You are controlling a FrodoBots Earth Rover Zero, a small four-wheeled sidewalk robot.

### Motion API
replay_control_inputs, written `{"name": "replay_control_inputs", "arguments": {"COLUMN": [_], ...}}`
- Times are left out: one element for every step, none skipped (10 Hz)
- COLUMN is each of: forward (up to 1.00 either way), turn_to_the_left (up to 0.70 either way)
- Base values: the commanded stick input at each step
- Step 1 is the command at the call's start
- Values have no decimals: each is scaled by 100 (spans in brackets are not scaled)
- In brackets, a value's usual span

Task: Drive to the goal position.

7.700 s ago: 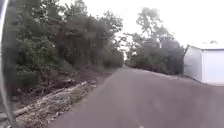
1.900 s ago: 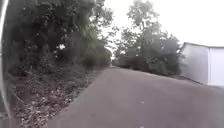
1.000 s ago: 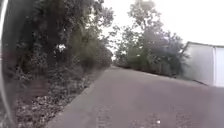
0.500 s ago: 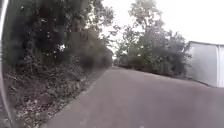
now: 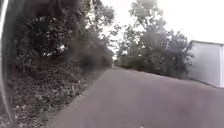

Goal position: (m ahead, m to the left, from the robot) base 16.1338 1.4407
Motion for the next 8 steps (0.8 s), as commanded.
{"name": "replay_control_inputs", "arguments": {"forward": [70,70,70,70,70,70,70,70], "turn_to_the_left": [1,1,1,1,1,1,1,1]}}
